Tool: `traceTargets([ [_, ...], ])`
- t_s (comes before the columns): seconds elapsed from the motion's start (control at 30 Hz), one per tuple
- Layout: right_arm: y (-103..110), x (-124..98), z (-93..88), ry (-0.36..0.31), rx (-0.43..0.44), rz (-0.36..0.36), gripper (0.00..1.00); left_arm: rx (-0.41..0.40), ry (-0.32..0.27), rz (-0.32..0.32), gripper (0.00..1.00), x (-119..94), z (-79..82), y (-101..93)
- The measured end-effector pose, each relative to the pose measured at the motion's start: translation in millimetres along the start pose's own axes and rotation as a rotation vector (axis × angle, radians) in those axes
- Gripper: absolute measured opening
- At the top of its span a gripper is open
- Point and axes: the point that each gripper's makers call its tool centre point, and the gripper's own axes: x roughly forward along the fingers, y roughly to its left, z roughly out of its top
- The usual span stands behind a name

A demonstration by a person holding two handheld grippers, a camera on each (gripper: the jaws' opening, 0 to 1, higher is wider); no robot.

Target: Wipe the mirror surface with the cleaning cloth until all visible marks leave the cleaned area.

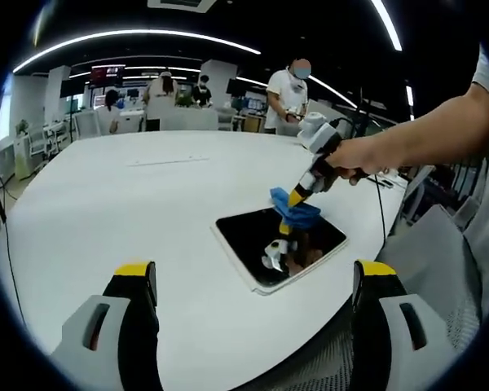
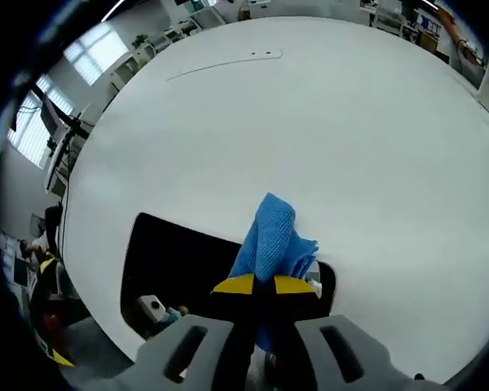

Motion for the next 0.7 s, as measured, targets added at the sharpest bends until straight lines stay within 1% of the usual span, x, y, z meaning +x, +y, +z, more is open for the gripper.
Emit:
traceTargets([
  [0.17, 19, 4, 2.0, -0.001, -0.029, 0.013, 0.01, 0.006, 0.009, -0.004, 0.99, 2, -2.5, 0.0],
  [0.23, 25, 4, 2.3, 0.000, -0.059, 0.011, 0.01, 0.006, 0.013, -0.001, 0.99, 1, -2.9, 0.1],
  [0.27, 28, 4, 3.2, 0.003, -0.058, 0.009, 0.01, 0.004, 0.014, 0.000, 0.99, 2, -3.7, 1.0],
  [0.33, 34, 9, 6.7, 0.011, -0.087, 0.020, 0.01, -0.001, 0.014, 0.000, 0.99, 2, -3.6, 0.9],
  [0.5, 48, 12, 10.7, 0.011, -0.078, 0.029, 0.01, 0.005, 0.029, -0.007, 0.99, 3, -6.7, -0.6],
  [0.7, 66, 19, 17.1, 0.013, -0.124, 0.039, 0.01, -0.001, 0.032, -0.008, 0.99, 3, -7.9, -0.1],
])
